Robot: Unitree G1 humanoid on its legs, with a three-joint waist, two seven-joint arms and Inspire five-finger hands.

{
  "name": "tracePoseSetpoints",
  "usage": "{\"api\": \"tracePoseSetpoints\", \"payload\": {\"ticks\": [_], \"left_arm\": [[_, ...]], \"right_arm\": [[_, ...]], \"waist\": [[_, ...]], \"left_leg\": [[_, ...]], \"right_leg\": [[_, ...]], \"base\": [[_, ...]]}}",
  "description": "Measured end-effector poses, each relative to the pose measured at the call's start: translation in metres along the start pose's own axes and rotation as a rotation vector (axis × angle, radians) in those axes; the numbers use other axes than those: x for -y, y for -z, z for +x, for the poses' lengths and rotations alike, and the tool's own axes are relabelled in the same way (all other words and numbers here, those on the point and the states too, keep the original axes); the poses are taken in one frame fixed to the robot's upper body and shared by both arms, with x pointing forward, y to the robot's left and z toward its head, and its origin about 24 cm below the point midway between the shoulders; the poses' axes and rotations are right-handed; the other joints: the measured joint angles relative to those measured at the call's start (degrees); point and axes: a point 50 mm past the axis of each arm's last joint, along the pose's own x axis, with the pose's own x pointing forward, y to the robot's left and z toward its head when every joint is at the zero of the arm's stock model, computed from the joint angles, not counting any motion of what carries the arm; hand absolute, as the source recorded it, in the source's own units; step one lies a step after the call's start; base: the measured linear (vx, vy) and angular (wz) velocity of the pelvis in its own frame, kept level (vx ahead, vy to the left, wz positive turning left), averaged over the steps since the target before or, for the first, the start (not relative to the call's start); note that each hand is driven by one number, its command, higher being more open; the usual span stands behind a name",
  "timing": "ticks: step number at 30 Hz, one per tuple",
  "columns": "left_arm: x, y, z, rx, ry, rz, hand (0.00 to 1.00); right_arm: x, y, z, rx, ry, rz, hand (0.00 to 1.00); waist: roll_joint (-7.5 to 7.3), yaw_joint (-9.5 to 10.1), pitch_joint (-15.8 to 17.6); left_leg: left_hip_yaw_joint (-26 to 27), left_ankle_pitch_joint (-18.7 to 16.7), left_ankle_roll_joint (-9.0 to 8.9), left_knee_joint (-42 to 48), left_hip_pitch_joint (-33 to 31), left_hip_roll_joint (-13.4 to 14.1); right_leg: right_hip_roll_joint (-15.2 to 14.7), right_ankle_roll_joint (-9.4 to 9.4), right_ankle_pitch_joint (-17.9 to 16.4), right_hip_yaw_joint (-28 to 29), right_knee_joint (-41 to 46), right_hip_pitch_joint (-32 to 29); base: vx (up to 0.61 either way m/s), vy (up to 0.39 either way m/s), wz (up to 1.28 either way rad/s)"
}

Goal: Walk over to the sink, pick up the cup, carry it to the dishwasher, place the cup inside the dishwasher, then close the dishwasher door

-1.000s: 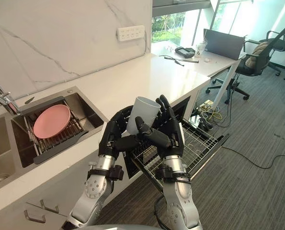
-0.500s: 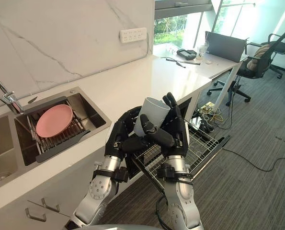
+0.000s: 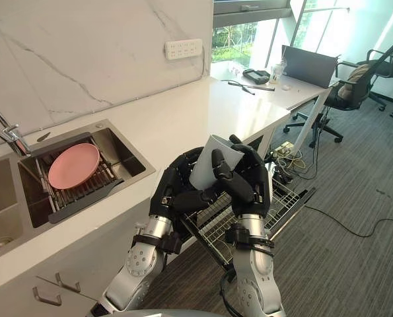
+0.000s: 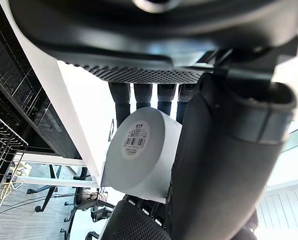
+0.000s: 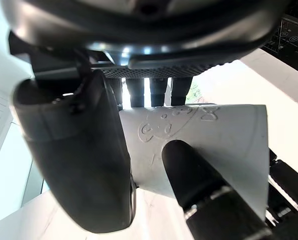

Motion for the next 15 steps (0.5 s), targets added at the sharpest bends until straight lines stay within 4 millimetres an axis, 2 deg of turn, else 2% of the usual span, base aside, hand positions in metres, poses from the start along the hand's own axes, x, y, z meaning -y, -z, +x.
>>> {"api": "tracePoseSetpoints", "payload": {"ticks": [3, 4, 10, 15], "left_arm": [[0.001, 0.000, 0.000, -0.001, 0.004, -0.001, 0.30], [0.001, 0.000, 0.000, -0.001, 0.004, -0.001, 0.90], [0.004, -0.001, -0.001, 0.002, 0.018, -0.006, 0.90], [0.008, -0.012, 0.000, 0.048, 0.036, -0.026, 0.90]], "right_arm": [[-0.001, 0.000, 0.000, 0.002, -0.003, 0.001, 0.30], [-0.001, 0.000, 0.000, 0.002, -0.002, 0.003, 0.30], [0.000, -0.002, 0.001, 0.013, 0.007, 0.005, 0.30], [0.004, -0.004, 0.003, 0.027, 0.040, 0.009, 0.30]], "waist": [[-0.07, 0.06, -0.05], [-0.15, 0.05, -0.10], [-0.28, 0.08, -0.18], [-0.28, 0.11, -0.18]], "left_leg": [[0.00, 0.00, 0.00, 0.01, -0.01, -0.02], [-0.01, 0.00, 0.00, 0.01, -0.01, -0.02], [0.00, 0.00, 0.00, 0.01, -0.04, -0.03], [0.00, 0.00, 0.00, 0.00, -0.22, 0.00]], "right_leg": [[-0.02, 0.00, 0.00, 0.00, 0.03, 0.00], [-0.02, 0.00, 0.00, 0.00, 0.03, 0.00], [-0.03, 0.00, 0.00, 0.00, 0.03, -0.06], [0.01, 0.00, 0.00, 0.01, 0.03, -0.34]], "base": [[0.00, 0.000, 0.00], [0.00, 0.000, 0.00], [0.00, 0.000, 0.00], [0.00, 0.000, 0.00]]}}
